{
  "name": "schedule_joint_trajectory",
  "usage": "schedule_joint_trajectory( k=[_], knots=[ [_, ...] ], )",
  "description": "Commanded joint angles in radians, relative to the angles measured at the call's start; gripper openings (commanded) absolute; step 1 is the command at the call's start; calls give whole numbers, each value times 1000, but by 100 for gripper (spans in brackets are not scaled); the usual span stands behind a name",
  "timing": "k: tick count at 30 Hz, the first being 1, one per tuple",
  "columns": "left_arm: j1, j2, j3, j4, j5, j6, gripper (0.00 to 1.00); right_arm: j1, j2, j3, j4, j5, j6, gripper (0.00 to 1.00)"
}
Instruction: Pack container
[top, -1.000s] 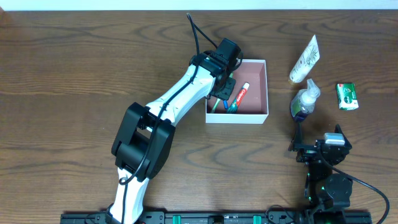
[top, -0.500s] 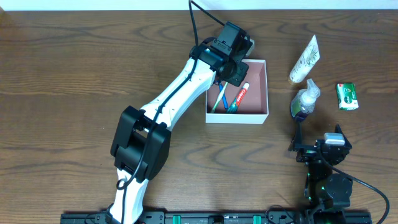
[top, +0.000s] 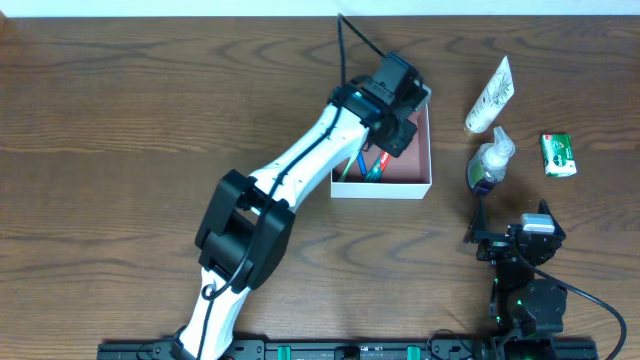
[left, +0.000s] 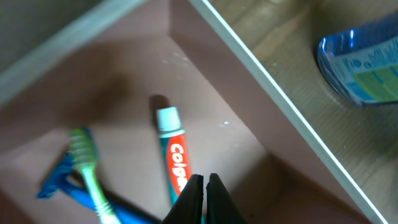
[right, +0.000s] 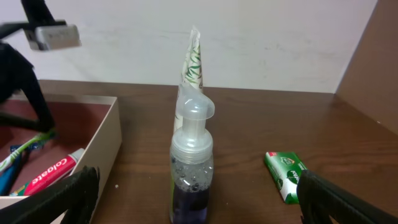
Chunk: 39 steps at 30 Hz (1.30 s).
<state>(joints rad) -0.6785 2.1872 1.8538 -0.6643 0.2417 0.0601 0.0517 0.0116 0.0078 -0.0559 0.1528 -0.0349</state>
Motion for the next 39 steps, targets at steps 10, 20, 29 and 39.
schedule_joint_trajectory(
  k=[10, 20, 29, 39],
  knots=[
    [-2, 103, 9, -20, 13, 10, 6, 15, -6, -2, -4, 0, -11, 99],
    [-8, 130, 9, -9, 50, 6, 6, 15, -6, -2, -4, 0, -11, 99],
    [-8, 152, -6, 27, 50, -21, 6, 15, -6, -2, -4, 0, -11, 99],
    [-6, 168, -6, 33, -30, -66, 6, 15, -6, -2, -4, 0, -11, 99]
  ],
)
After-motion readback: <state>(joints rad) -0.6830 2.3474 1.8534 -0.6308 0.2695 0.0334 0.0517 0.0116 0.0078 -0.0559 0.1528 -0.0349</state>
